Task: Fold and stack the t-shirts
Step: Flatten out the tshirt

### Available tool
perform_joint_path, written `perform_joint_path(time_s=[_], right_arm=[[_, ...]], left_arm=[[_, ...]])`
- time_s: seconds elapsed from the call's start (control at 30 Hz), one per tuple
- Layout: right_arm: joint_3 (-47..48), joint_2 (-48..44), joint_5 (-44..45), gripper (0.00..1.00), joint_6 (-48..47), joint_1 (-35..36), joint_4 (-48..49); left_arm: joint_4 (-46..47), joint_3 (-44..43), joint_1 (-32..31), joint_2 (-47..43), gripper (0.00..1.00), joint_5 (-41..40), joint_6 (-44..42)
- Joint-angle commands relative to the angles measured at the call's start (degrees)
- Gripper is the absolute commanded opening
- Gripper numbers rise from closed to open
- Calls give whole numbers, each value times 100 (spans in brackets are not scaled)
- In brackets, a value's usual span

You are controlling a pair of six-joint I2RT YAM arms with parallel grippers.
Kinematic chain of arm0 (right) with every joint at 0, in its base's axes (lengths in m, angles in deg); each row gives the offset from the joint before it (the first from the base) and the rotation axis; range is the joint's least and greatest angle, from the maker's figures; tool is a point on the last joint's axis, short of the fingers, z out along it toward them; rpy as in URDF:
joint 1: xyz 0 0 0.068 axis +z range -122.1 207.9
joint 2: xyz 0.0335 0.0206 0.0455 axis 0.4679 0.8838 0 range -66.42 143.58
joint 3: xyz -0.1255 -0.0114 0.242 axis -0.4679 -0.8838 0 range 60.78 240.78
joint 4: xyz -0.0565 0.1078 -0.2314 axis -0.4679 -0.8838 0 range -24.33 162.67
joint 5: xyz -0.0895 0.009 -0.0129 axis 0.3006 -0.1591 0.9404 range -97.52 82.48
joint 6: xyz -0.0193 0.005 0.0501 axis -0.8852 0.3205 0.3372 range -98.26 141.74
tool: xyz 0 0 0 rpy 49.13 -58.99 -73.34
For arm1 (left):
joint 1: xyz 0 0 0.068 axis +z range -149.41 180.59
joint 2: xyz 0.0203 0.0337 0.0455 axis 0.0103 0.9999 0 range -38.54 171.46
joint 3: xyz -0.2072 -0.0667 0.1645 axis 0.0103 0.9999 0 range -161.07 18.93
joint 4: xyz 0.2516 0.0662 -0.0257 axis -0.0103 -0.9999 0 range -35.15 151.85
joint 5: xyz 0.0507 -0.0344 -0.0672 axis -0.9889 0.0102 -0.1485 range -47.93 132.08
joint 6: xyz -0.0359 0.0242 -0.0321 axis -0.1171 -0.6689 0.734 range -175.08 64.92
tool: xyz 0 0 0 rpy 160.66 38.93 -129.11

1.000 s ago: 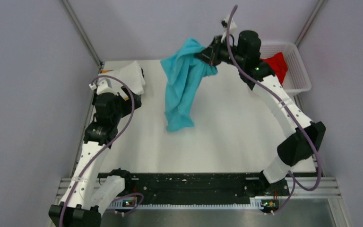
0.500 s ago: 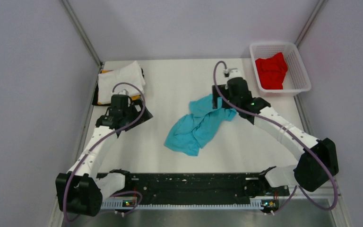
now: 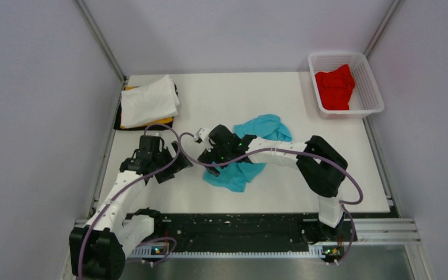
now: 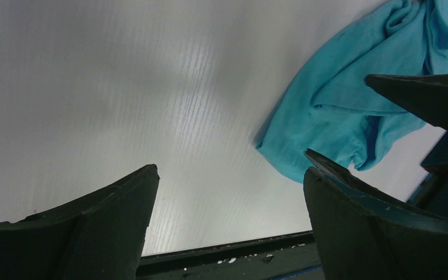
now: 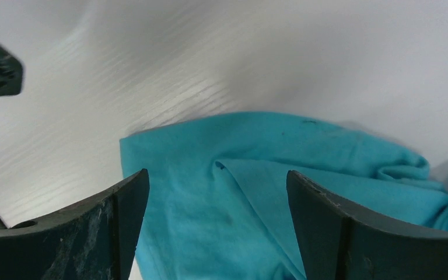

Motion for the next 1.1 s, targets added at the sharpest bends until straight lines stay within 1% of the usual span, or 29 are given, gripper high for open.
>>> perform_joint_path(time_s=[0.0, 0.1, 0.17, 0.23, 0.3, 0.33, 0.43, 0.5, 0.63, 0.73, 0.87, 0.93, 1.07], right_arm=[[315, 165, 653, 82, -239, 32, 286], [303, 190, 732, 77, -302, 32, 230], [249, 204, 881, 73, -299, 22, 200], [185, 194, 1035, 67, -240, 14, 237], [158, 168, 1079, 58, -128, -10, 285], [126, 128, 1083, 56, -53, -17, 354], [9, 26, 1218, 50, 141, -14, 491], [-92, -47, 1389, 41, 232, -28, 567], [-250, -180, 1548, 34, 430, -156, 568], [-350, -285, 1362, 33, 418, -212, 496], [-476, -358, 1279, 25, 469, -212, 500], [-565, -477, 1326, 17, 577, -213, 612], [-628, -822, 1354, 13, 853, -241, 840]], left_arm=[[38, 216, -18, -380, 99, -43, 229], [-37, 195, -18, -453, 99, -94, 358], [-60, 208, -18, -481, 99, -72, 366], [-68, 222, -19, -492, 99, -138, 350], [-76, 223, -18, -483, 99, -139, 350], [-36, 241, -18, -476, 99, -114, 355], [197, 332, -18, -446, 99, 98, 365], [309, 370, -18, -409, 99, 219, 364], [444, 363, -27, -297, 99, 312, 368], [563, 379, -40, -226, 99, 371, 406], [758, 414, -91, -92, 99, 474, 475], [867, 432, -146, -18, 99, 522, 518], [1142, 413, -369, 246, 99, 546, 612]])
